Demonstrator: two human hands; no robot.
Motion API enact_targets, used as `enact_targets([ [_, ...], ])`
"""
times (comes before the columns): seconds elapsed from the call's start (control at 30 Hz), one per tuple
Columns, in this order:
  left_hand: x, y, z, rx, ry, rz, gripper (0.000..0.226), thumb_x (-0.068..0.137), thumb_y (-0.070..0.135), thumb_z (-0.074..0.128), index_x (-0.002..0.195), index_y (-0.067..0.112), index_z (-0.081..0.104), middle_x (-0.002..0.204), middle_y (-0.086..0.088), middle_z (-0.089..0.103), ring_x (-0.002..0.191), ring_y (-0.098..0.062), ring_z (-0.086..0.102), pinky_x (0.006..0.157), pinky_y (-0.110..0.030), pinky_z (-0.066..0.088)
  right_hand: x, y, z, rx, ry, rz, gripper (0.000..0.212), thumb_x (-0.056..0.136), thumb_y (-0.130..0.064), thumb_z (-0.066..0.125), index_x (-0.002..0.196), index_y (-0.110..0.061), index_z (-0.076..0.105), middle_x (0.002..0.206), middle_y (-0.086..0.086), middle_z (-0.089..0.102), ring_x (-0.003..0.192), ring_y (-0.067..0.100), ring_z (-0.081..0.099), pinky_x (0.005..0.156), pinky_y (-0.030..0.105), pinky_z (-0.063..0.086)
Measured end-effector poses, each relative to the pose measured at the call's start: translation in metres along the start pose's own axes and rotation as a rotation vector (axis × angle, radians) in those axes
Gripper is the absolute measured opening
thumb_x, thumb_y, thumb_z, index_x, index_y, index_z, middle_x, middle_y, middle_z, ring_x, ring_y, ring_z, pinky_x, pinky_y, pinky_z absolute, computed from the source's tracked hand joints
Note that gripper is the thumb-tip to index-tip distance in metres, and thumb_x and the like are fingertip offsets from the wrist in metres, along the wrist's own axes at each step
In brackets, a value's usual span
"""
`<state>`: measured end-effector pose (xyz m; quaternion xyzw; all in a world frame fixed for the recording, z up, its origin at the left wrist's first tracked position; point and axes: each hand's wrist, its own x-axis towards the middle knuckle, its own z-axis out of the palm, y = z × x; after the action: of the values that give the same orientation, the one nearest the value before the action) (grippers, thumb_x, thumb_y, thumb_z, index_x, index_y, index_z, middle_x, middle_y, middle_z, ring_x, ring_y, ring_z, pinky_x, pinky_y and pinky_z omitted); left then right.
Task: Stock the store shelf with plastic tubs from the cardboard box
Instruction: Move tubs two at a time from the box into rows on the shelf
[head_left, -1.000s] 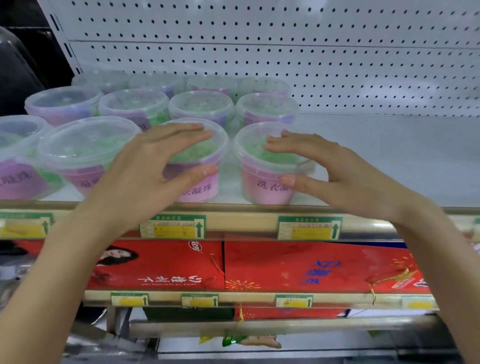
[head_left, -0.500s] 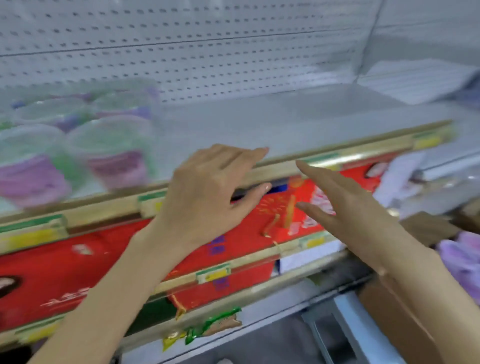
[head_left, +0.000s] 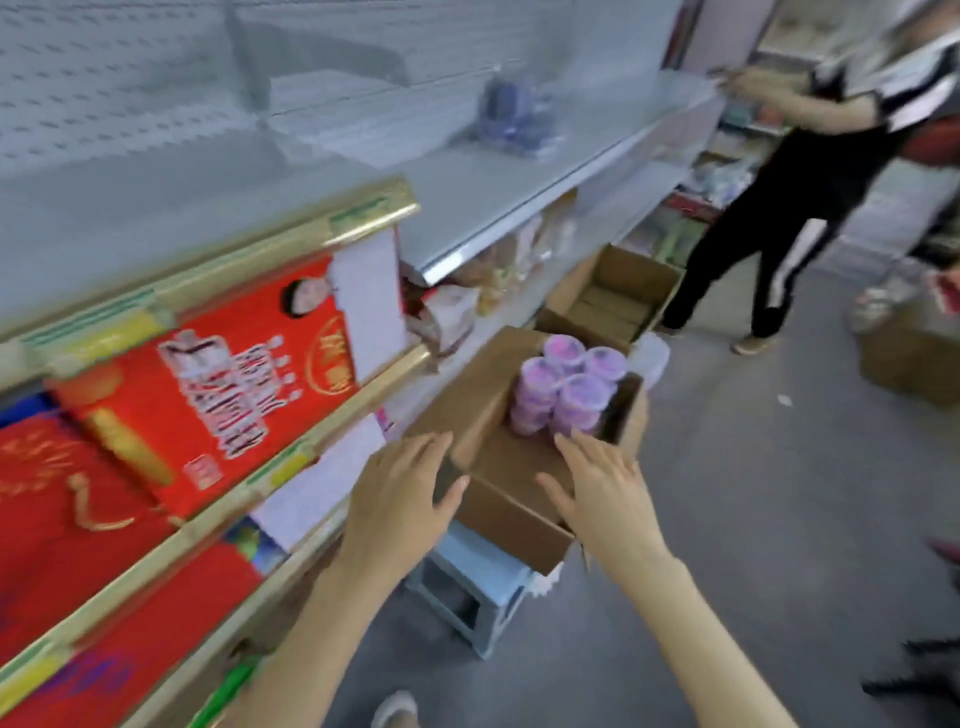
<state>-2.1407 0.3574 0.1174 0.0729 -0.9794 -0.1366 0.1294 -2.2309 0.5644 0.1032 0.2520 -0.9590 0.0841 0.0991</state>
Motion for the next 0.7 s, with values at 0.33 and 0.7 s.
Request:
enact_targets([
  [0.33, 0.059, 0.021, 0.109, -0.197, -0.247, 0.005, 0.048, 0.090, 0.041, 0.053, 0.132, 0.017, 0.051, 0.128, 0.003, 0.058, 0.118, -0.016, 0.052, 0.095, -0.030, 0.042, 0.002, 0.052, 0.065, 0.102, -0.056, 0.371, 0.046, 0.084, -0.043, 0.062, 0.119, -0.013, 0.061, 0.118, 0.005, 0.065, 0.107, 0.027, 0.061, 0.086, 0.040, 0.049],
  [0.7, 0.136, 0.010, 0.181, -0.273, -0.441, -0.187, 0.049, 0.093, 0.044, 0.045, 0.138, 0.025, 0.042, 0.137, 0.009, 0.049, 0.126, -0.011, 0.044, 0.093, -0.025, 0.041, 0.057, 0.093, 0.136, 0.321, -0.287, 0.623, 0.053, 0.092, -0.052, 0.043, 0.137, -0.024, 0.043, 0.137, -0.006, 0.050, 0.125, 0.015, 0.046, 0.102, 0.033, 0.040],
])
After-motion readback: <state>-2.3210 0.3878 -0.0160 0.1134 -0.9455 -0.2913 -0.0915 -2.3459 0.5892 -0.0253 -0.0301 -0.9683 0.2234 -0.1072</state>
